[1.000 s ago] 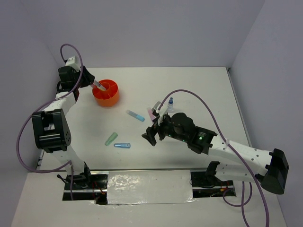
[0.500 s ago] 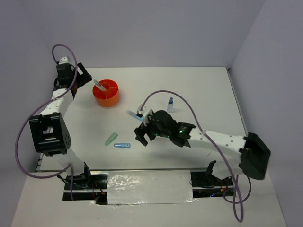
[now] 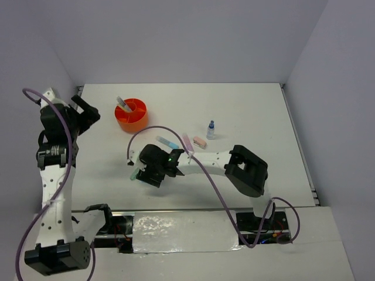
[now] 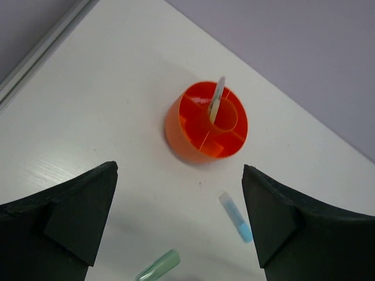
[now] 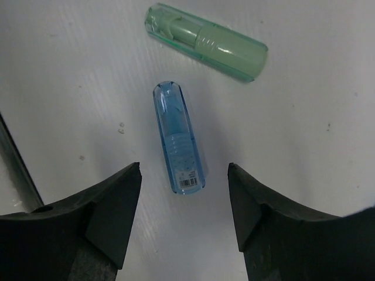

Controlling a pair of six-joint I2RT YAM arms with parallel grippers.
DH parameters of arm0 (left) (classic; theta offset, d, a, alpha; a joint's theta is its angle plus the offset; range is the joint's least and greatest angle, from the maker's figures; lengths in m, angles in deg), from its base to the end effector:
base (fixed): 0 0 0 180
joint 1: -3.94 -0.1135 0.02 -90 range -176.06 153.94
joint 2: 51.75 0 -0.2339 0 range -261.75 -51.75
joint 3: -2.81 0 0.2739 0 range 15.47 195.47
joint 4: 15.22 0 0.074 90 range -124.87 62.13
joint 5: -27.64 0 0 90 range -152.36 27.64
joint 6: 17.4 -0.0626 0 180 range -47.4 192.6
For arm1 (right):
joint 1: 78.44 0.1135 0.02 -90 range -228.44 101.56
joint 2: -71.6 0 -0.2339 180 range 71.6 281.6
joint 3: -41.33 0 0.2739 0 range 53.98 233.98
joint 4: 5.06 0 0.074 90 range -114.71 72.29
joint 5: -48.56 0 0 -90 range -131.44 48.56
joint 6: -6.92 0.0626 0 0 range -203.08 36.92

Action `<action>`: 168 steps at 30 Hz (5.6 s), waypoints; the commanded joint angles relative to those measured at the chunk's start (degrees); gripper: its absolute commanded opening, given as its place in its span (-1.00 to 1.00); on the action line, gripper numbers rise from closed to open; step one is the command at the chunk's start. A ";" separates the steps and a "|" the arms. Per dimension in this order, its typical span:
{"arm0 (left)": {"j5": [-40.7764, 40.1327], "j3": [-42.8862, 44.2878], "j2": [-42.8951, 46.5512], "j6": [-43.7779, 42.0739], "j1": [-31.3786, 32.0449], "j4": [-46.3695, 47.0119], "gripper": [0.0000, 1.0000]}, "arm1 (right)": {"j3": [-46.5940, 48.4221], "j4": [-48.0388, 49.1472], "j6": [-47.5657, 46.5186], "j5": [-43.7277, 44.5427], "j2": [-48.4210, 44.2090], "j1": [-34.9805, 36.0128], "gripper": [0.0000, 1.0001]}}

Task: Sort the stationery into containers
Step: Pick up the stationery from the center of the board, then place the stationery in the storage box, then pick up the stationery from the center of the board.

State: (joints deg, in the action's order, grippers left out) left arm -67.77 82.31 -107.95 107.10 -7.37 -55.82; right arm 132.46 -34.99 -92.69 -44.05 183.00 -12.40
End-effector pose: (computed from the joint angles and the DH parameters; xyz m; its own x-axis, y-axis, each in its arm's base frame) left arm 0.2652 0.0591 0.3757 -0.0797 -0.5910 -0.8027 -0.3988 0.7569 -0.5177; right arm 0.1800 0.4121 0.1315 -0.1532 -0.7555 -0.6370 -0.9638 0.2565 -0.0724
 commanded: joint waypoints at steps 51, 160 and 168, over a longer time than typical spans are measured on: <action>30.46 -21.15 8.22 12.79 27.66 16.79 0.13 | -10.19 16.66 7.06 17.73 -26.32 -0.38 -1.00; 14.37 -10.06 5.93 -6.91 -5.74 7.46 0.99 | 20.90 -8.20 -38.29 -14.79 14.54 -3.29 0.98; 12.44 -12.70 11.29 -6.73 -6.18 8.43 0.99 | 28.83 -12.42 -40.32 -15.31 22.81 -3.64 0.92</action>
State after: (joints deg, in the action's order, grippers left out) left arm -55.64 70.62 -98.66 101.09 -12.92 -50.92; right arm 158.12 -43.86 -130.56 -58.74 203.24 -15.96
